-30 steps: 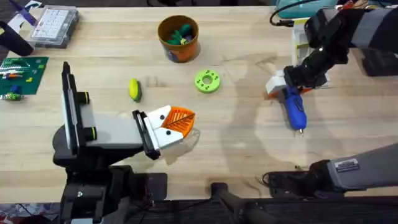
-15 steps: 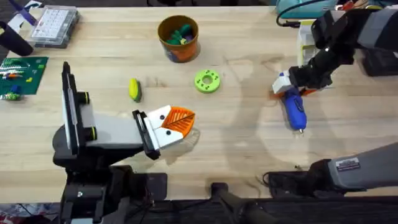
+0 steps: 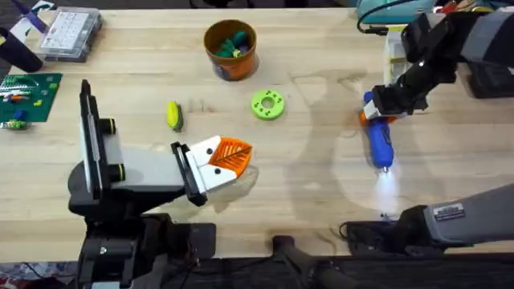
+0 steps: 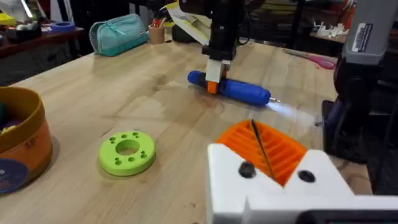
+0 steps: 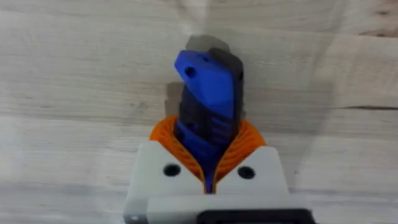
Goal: Pick up the gripper from the table and insert it into the empty holder that is missing its gripper. Then pick up a screw, insert it into the mounting hole, and use the screwdriver to tighten it. Finally, clean up the table by picking up the vegetable and placing it into the bucket.
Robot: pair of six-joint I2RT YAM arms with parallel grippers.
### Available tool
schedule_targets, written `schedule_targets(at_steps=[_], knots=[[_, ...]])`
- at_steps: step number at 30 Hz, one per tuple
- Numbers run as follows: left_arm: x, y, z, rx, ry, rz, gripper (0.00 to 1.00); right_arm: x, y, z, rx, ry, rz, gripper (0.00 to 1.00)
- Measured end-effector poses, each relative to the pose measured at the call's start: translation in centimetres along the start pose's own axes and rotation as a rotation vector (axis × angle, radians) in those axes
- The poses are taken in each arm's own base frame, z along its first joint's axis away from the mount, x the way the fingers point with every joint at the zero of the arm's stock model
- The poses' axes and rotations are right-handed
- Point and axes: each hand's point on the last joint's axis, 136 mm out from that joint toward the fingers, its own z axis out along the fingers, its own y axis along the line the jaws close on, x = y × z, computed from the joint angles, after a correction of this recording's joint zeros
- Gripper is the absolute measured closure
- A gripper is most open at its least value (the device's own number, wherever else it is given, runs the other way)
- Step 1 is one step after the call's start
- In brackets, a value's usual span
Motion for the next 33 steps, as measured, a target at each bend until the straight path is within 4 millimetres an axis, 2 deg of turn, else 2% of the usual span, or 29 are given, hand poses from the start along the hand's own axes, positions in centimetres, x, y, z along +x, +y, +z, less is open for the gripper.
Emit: schedule_targets(at_steps=[7, 11, 13, 20, 27, 30, 33], knots=[[0.0, 0.0, 0.0, 0.0, 0.0, 0.0, 0.994, -0.3, 0.6, -0.4, -0.035, -0.015, 0.0, 0.976], [0.0, 0.0, 0.0, 0.0, 0.0, 0.0, 0.994, -2.1, 1.1, -2.8, -0.063, -0.098, -0.003, 0.976], [0.0, 0.0, 0.0, 0.0, 0.0, 0.0, 0.994, -3.8, 1.3, -5.1, -0.078, -0.179, -0.008, 0.976], [0.0, 0.0, 0.0, 0.0, 0.0, 0.0, 0.994, -10.6, 2.9, -15.4, -0.142, -0.502, -0.064, 0.976], [0.0, 0.0, 0.0, 0.0, 0.0, 0.0, 0.994, -15.4, 8.1, -26.0, -0.306, -0.839, -0.229, 0.976], [0.0, 0.0, 0.0, 0.0, 0.0, 0.0, 0.994, -16.5, 10.8, -30.7, -0.372, -0.99, -0.318, 0.976], [0.0, 0.0, 0.0, 0.0, 0.0, 0.0, 0.994, -15.8, 13.2, -34.1, -0.43, -1.085, -0.373, 0.976]])
